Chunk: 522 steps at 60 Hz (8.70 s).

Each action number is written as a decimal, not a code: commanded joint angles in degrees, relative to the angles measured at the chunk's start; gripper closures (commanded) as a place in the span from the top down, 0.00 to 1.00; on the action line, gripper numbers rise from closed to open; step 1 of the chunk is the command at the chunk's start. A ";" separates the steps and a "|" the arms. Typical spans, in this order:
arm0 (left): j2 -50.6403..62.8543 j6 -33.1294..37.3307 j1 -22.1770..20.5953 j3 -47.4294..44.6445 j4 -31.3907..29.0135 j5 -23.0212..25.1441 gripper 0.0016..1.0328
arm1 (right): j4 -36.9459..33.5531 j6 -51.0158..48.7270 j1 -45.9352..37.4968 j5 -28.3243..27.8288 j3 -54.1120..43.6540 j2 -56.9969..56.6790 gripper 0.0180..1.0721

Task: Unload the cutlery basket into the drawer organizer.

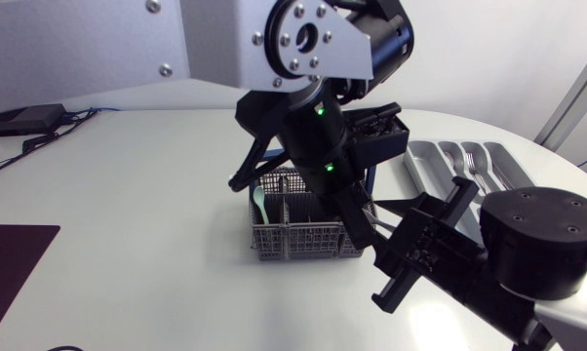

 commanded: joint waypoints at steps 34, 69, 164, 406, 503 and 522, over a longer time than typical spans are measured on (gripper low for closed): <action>1.67 -1.68 1.51 1.88 -2.72 2.91 0.28 | -0.10 -2.63 1.38 0.68 -1.87 1.99 0.12; -2.20 -1.50 5.99 1.53 0.09 3.26 0.61 | -9.50 -1.58 -4.60 -8.11 -1.61 -1.79 0.12; -21.98 9.13 13.37 -29.68 25.58 -4.38 0.65 | -35.78 -54.14 -77.46 -38.16 15.36 15.00 0.09; -9.23 -20.40 20.32 -35.21 34.89 -5.44 0.24 | -24.18 -8.96 -50.83 -40.54 7.36 16.94 0.82; -20.22 -12.31 25.24 -45.14 44.74 5.64 0.27 | -17.85 10.64 -34.22 -36.85 3.14 11.31 0.84; -16.53 -9.06 28.49 -45.67 47.11 11.53 0.29 | -12.40 10.55 -35.53 -36.76 3.05 18.25 0.84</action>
